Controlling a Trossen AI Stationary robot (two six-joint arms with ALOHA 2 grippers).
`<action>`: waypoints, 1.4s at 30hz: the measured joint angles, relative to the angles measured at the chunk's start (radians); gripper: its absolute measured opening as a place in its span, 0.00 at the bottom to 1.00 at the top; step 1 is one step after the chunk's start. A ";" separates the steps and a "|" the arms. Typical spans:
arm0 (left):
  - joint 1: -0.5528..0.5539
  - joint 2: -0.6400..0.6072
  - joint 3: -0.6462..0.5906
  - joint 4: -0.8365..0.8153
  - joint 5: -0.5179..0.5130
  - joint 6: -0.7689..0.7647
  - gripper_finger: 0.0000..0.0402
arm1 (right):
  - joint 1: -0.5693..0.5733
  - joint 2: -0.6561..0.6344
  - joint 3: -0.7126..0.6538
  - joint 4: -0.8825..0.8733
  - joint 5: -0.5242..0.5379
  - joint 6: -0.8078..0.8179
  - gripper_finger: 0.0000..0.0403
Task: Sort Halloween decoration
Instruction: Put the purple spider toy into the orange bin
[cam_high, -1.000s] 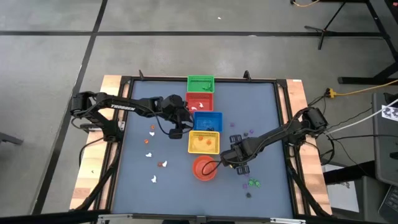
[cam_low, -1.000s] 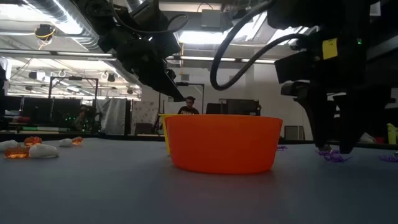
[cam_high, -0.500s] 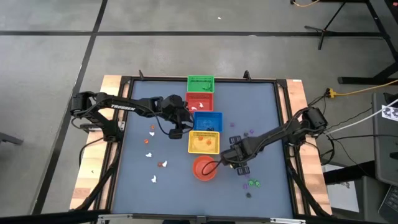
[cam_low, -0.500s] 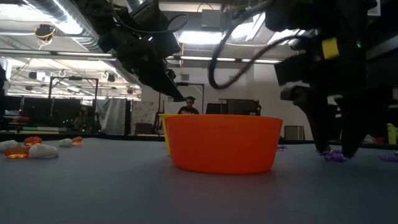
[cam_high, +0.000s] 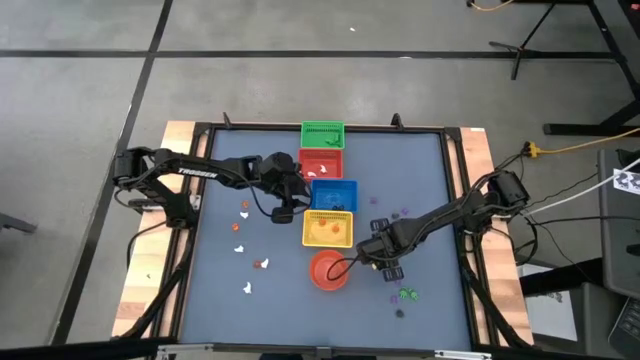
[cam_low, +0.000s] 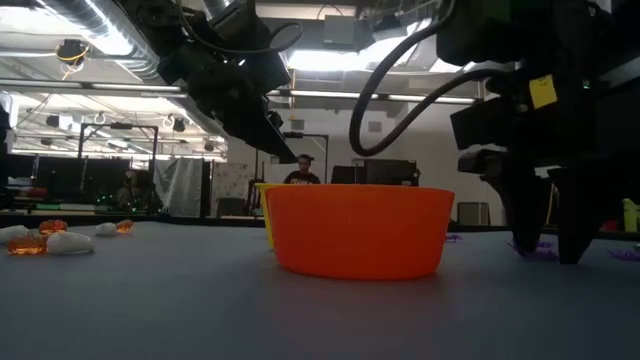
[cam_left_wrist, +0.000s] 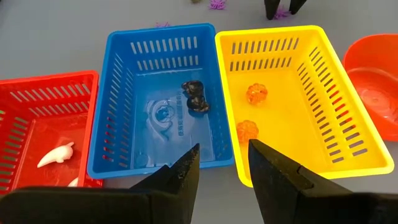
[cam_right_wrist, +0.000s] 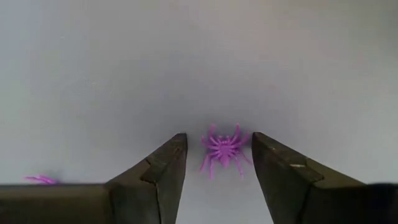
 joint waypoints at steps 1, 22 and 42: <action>0.000 0.000 0.000 0.000 0.000 0.000 0.30 | 0.000 0.000 0.000 0.000 -0.005 -0.001 0.44; 0.000 0.000 0.000 0.000 0.000 0.000 0.30 | 0.001 0.003 -0.002 0.006 -0.013 -0.001 0.14; 0.000 0.000 0.000 0.000 0.000 0.000 0.30 | 0.000 0.009 0.167 -0.113 0.000 -0.018 0.14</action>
